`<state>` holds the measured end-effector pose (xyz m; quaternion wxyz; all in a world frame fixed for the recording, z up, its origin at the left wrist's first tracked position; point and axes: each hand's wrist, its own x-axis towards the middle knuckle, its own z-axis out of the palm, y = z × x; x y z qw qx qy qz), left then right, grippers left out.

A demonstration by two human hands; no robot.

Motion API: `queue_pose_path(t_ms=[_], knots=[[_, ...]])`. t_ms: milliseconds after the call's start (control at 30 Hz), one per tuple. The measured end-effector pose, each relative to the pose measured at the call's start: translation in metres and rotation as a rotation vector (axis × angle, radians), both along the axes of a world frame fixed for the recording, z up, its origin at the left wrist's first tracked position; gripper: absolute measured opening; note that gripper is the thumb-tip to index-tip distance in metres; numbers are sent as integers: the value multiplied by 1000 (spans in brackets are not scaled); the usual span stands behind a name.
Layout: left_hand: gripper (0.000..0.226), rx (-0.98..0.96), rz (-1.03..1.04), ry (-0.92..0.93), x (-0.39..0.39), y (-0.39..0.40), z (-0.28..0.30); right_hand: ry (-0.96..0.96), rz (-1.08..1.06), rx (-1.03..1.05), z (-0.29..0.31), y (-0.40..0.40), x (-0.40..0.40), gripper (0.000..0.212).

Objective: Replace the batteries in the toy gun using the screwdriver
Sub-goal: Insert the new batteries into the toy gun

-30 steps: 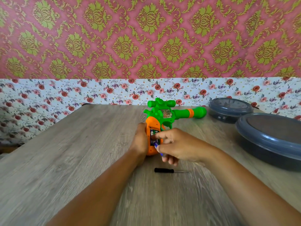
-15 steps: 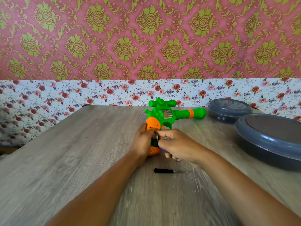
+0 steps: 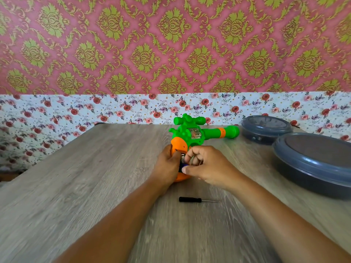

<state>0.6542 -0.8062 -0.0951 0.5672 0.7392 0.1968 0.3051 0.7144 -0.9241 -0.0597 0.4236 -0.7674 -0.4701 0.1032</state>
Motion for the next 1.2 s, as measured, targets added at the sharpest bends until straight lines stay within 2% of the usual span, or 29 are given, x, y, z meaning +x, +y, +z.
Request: queue_pose_path(t_ms=[100,233,467,700,867,967,1100,1200], knots=[[17,-49,-5,-14,0,1,1,-202,4,-16,-2,2,-6,23],[13,-126,-33,-30,0,3,2,-203,70,-51,2,3,-12,21],[12,-134,-42,-31,-2,2,3,-222,43,2,-1,4,-13,12],[18,-162,-21,-2,-3,2,4,-255,39,39,0,4,-16,15],[16,-195,-19,1,-1,4,4,-383,-53,91,-10,9,-20,13],[12,-211,-27,-29,-2,3,5,-375,-79,138,-13,11,-21,10],[30,-233,-34,-70,-2,0,7,-388,-68,154,-14,11,-18,11],[29,-250,-29,-69,-2,-3,7,-432,-75,202,-16,12,-20,13]])
